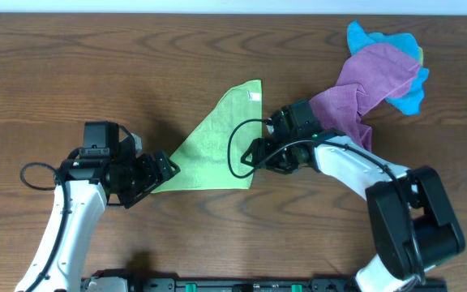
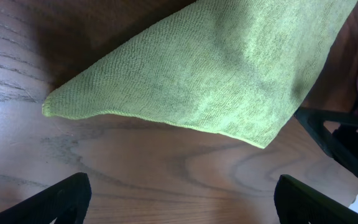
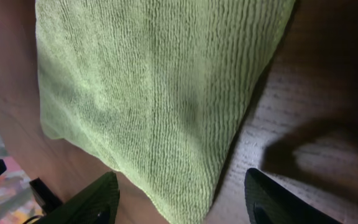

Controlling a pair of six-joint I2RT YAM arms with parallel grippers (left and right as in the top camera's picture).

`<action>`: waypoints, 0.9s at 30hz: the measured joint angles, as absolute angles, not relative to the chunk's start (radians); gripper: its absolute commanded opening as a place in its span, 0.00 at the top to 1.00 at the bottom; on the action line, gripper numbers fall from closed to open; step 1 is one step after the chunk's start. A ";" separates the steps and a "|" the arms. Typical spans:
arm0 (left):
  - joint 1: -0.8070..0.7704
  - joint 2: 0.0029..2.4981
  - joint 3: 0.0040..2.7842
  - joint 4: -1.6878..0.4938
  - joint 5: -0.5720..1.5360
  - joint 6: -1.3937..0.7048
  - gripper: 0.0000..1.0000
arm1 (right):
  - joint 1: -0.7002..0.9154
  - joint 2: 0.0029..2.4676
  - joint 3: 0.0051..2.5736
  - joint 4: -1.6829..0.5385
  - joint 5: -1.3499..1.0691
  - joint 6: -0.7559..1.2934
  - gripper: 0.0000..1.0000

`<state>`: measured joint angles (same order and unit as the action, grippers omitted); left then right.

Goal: Fold the cloth
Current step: 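Reach the left gripper to the green cloth's left corner and grasp it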

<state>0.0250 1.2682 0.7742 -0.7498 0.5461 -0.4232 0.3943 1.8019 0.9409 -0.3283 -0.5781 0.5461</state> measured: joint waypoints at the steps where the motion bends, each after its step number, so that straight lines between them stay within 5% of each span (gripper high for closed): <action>1: 0.025 1.268 0.774 -0.750 0.546 -0.423 0.05 | 0.394 1.810 0.941 -0.324 -0.575 0.550 0.39; 5: 0.025 1.268 0.774 -0.748 0.546 -0.423 0.05 | 0.397 1.842 0.943 -0.308 -0.591 0.567 0.51; 8: 0.025 1.268 0.774 -0.748 0.546 -0.424 0.05 | 0.398 1.854 0.942 -0.296 -0.586 0.579 0.82; 11: 0.025 1.268 0.774 -0.748 0.546 -0.424 0.05 | 0.399 1.866 0.939 -0.259 -0.583 0.592 0.99; 21: 0.025 1.268 0.774 -0.734 0.546 -0.423 0.05 | 0.411 1.846 0.939 -0.234 -0.636 0.591 0.99; 27: 0.025 1.268 0.774 -0.706 0.546 -0.424 0.05 | 0.413 1.636 0.936 -0.299 -0.641 0.591 0.98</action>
<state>0.0250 1.2682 0.7742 -0.7063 0.5457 -0.4236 0.4133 1.6363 0.9356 -0.2989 -0.6415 0.5911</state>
